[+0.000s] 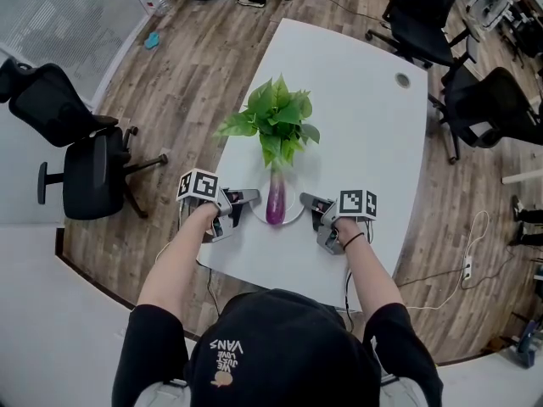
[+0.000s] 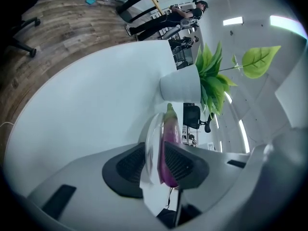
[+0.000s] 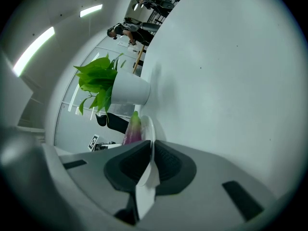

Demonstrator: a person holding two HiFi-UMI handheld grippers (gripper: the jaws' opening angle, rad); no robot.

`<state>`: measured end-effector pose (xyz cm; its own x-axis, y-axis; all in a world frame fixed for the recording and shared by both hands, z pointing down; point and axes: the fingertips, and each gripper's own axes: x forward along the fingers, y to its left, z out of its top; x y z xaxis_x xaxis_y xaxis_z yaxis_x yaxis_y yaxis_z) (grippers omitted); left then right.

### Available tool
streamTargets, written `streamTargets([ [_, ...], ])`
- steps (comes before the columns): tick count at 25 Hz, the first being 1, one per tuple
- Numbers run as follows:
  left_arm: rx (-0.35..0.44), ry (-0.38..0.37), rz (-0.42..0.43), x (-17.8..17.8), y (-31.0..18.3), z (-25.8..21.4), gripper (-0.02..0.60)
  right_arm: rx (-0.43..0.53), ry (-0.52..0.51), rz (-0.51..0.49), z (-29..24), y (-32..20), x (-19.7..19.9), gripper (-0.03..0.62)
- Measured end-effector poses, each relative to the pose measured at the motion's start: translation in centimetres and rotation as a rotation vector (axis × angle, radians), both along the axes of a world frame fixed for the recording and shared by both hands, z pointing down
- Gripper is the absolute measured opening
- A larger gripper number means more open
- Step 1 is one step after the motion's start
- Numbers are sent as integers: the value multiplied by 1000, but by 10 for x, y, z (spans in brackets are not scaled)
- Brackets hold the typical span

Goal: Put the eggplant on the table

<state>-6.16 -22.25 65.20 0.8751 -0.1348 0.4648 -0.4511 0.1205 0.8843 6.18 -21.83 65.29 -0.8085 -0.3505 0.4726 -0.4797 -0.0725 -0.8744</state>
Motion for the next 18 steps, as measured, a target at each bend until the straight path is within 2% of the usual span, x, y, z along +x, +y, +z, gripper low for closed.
streamTargets([
  [8,7,-3,-18,-6,1,0,120,13,32,7,0,-5,3,31],
  [12,13,-3,-26,-7,0,0,120,20,28,3,-4,-5,2,110],
  [18,17,-5,-44,-9,3,-1,120,36,46,17,-9,-4,13,112],
])
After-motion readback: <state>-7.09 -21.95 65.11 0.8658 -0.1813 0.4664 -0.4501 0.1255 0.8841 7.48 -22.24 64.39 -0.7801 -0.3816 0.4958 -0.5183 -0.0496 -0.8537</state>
